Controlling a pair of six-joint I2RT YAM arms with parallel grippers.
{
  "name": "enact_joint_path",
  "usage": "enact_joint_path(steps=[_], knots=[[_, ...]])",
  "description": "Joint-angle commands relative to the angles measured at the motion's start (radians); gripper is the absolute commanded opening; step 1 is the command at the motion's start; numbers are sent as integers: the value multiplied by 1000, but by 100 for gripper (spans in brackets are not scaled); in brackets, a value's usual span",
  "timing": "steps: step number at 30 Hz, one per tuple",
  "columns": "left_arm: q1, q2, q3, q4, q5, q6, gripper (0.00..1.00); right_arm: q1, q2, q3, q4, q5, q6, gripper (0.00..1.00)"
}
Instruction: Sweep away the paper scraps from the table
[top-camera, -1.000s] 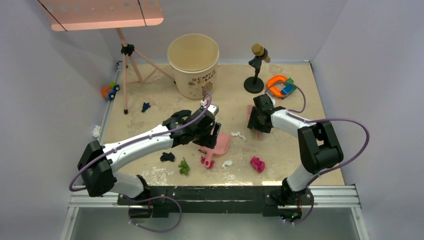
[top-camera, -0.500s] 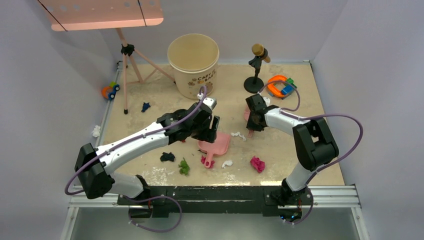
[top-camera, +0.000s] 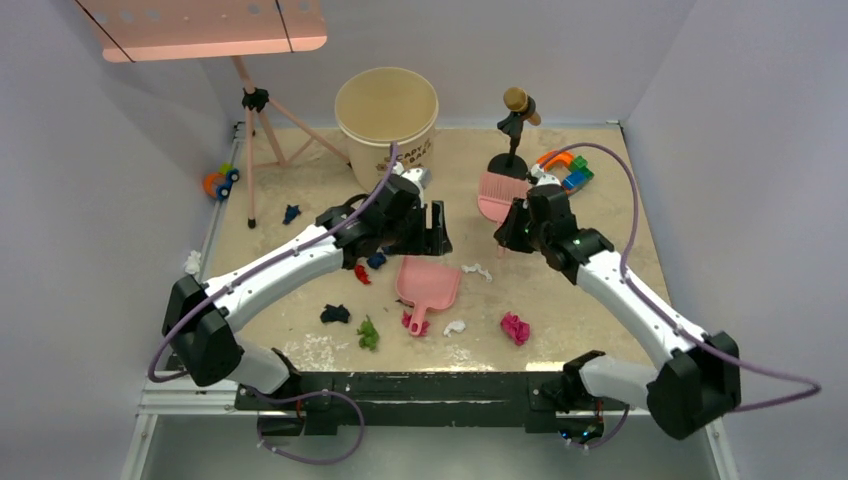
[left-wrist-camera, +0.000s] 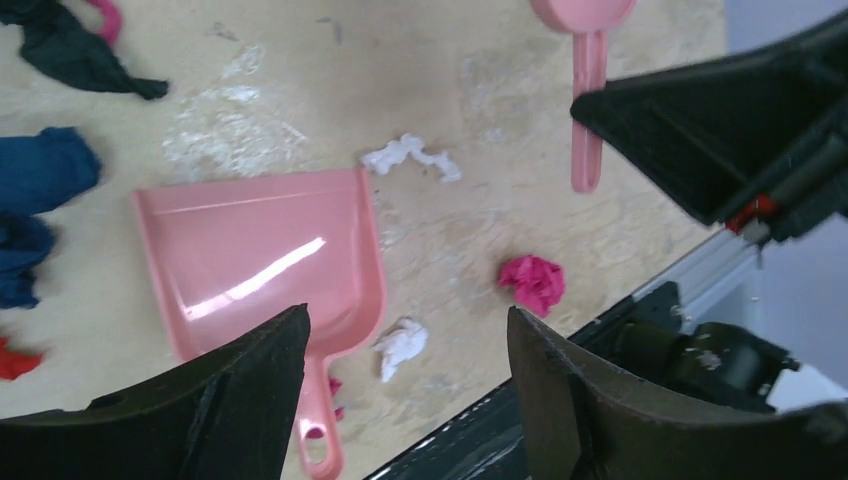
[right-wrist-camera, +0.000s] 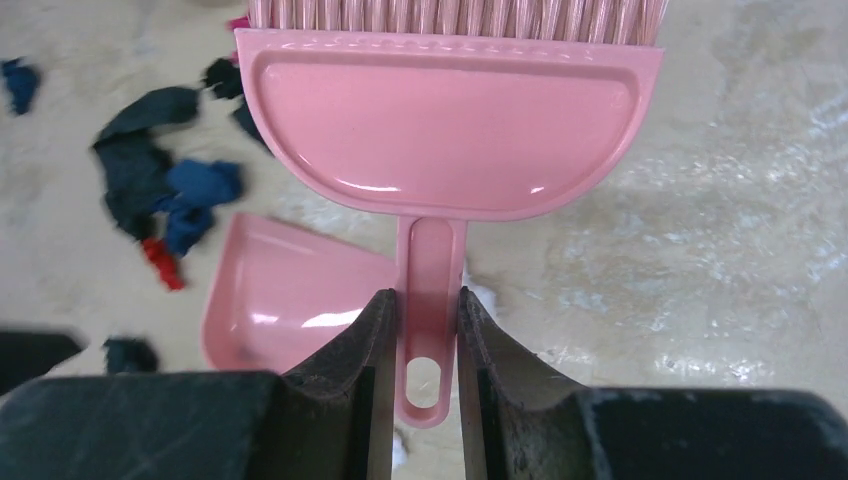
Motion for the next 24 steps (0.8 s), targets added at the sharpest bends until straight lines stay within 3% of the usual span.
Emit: enact_joint_path(steps=[1,9,13,16,19,24], knots=[[37,51,50,206,206,-194,76,7,-136,-72,83,-211,-96,9],[40,125,48,428,198,-416,87,7,-209,-71,29,-260,-125,8],[40,162,78,435,202,-451,87,7,-231,-70,25,-278,-131,8],[40,184,73,472,207,-468,82,7,-244,-65,21,-278,-134,8],[40,201,65,508,208,-477,68,7,-245,-64,21,-296,-134,8],[42,214,66,485,171,-478,61,7,-254,-61,16,-312,-134,6]])
